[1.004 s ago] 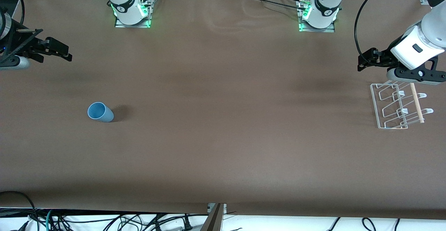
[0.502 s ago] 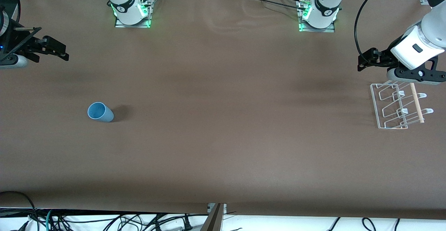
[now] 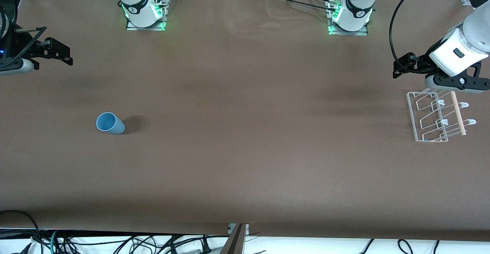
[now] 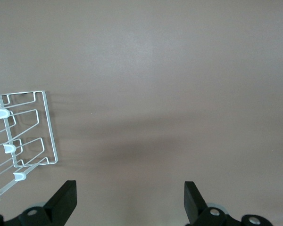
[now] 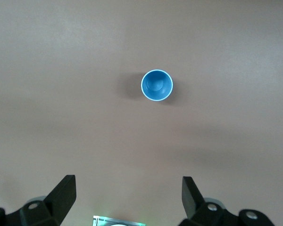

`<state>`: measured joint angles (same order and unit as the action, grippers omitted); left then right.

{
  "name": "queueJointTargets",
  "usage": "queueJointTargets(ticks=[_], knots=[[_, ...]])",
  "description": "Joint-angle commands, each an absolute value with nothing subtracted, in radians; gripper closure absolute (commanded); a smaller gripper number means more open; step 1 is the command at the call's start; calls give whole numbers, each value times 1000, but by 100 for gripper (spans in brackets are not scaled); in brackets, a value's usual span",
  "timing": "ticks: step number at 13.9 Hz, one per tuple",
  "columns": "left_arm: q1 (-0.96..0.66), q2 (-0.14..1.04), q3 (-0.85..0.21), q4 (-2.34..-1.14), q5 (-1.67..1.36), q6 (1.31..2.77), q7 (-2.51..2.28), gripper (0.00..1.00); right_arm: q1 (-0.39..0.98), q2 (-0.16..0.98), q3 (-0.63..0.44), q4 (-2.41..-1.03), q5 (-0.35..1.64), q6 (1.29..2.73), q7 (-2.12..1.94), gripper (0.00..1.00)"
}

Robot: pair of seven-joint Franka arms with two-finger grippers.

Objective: Transfer cup to left arm and place on rack

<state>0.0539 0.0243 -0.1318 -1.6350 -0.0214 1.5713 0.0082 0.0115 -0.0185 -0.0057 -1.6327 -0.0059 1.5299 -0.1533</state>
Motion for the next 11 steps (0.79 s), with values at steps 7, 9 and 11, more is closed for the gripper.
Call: queueJointTargets(ticks=[7, 9, 11], knots=[[60, 9, -133, -1646, -48, 1566, 9, 0, 3, 3, 5, -1600, -20, 1499, -167, 1], [61, 11, -132, -1646, -48, 1566, 9, 0, 5, 3, 5, -1598, -20, 1499, -167, 1], [61, 11, -132, -1646, -48, 1566, 9, 0, 3, 6, 5, -1600, -20, 1499, -169, 1]])
